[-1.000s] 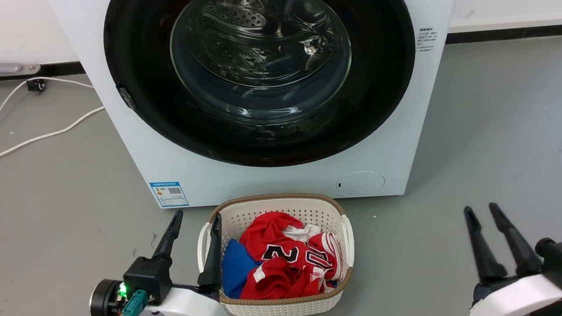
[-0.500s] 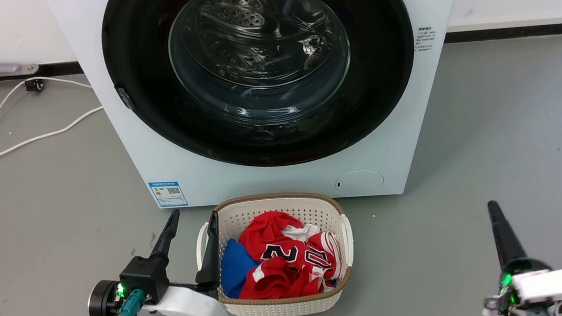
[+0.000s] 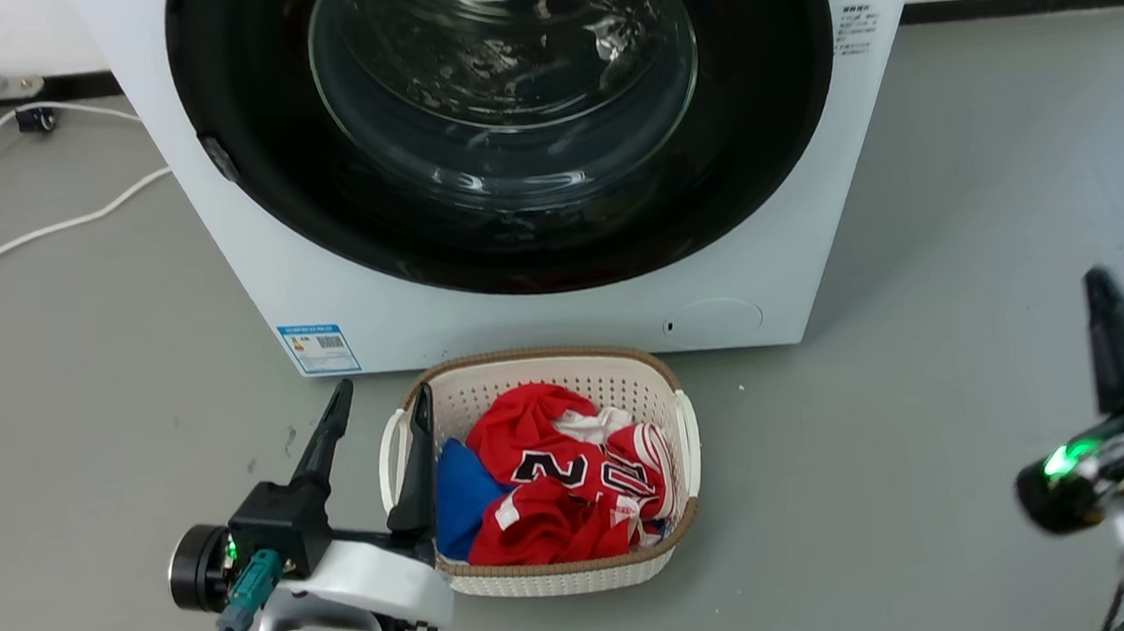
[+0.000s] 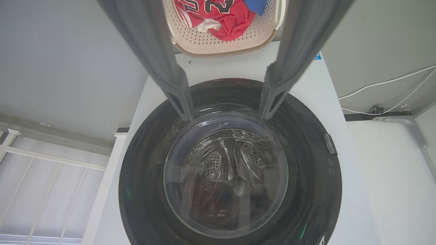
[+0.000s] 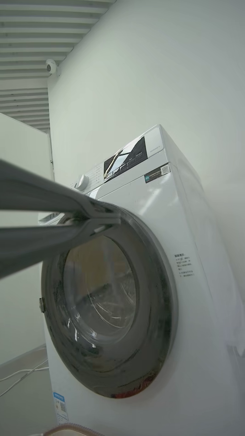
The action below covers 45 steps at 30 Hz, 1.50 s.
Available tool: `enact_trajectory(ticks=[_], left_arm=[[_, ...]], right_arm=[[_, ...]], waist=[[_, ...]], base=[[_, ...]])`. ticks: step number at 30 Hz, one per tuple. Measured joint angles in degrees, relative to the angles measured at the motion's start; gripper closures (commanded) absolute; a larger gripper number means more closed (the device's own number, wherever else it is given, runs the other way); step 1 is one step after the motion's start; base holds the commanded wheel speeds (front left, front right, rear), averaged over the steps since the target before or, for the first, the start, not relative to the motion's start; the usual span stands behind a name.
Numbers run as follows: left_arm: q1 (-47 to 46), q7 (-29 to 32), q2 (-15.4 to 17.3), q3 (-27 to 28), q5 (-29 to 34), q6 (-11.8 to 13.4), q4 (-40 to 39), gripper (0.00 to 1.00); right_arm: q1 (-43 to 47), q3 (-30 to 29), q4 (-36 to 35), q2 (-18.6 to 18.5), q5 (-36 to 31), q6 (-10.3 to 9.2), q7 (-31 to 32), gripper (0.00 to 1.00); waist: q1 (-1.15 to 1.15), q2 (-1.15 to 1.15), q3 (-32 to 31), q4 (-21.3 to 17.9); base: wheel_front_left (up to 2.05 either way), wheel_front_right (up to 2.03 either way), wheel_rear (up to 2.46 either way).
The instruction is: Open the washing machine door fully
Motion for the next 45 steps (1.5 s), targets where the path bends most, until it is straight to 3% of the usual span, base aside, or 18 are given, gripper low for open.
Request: enact_trajectory(ticks=[4, 12, 18, 24, 28, 29, 35, 45], left_arm=[[-1.28, 0.00, -0.05, -0.11, 0.20, 0.00, -0.73, 0.00], [-4.94, 0.00, -0.19, -1.26, 0.82, -0.02, -3.13, 0.00], [-7.63, 0.00, -0.23, -1.97, 0.62, -0.09, -5.41, 0.00], [-9.68, 0.00, -0.24, -2.99, -0.34, 0.27, -6.94, 0.00], [-11.02, 0.00, -0.26, -3.85, -0.53, 0.53, -7.43, 0.00], [-11.94, 0.00, -0.26, -4.57, -0.64, 0.65, -7.79, 0.00], [-13.82, 0.00, -0.26, -5.89, -1.31, 1.40, -8.34, 0.00], [-15.16, 0.00, -0.27, -7.36, -1.87, 2.14, -8.46, 0.00]], right_arm=[[-6.91, 1.56, 4.91, -7.13, 2.50, 0.00, 2.35, 1.00], [-24.35, 12.77, 14.11, -22.21, 2.03, 0.00, 7.67, 1.00], [-39.72, 23.87, 21.17, -29.27, 1.88, 0.00, 10.66, 1.00], [-54.55, 35.38, 28.32, -30.48, 1.02, 0.00, 14.27, 1.00], [-62.13, 41.58, 33.19, -29.72, 0.41, 0.00, 16.63, 1.00], [-67.01, 45.54, 36.62, -28.67, -0.34, 0.00, 18.22, 1.00], [-75.83, 51.03, 42.58, -25.02, -0.93, 0.01, 19.59, 1.00], [-80.54, 54.14, 46.04, -23.95, -0.23, 0.01, 22.60, 1.00]], waist=[[0.00, 0.00, 1.85, -0.17], [0.00, 0.00, 6.75, 0.23], [0.01, 0.00, 11.33, 1.30], [0.01, 0.00, 16.21, 2.50], [0.01, 0.00, 19.03, 3.41], [0.01, 0.00, 20.84, 4.19], [0.01, 0.00, 24.32, 5.86], [0.01, 0.00, 26.30, 7.09]], base=[[0.00, 0.00, 0.00], [0.00, 0.00, 0.00], [0.00, 0.00, 0.00], [0.00, 0.00, 0.00], [0.00, 0.00, 0.00], [0.00, 0.00, 0.00], [0.00, 0.00, 0.00], [0.00, 0.00, 0.00]])
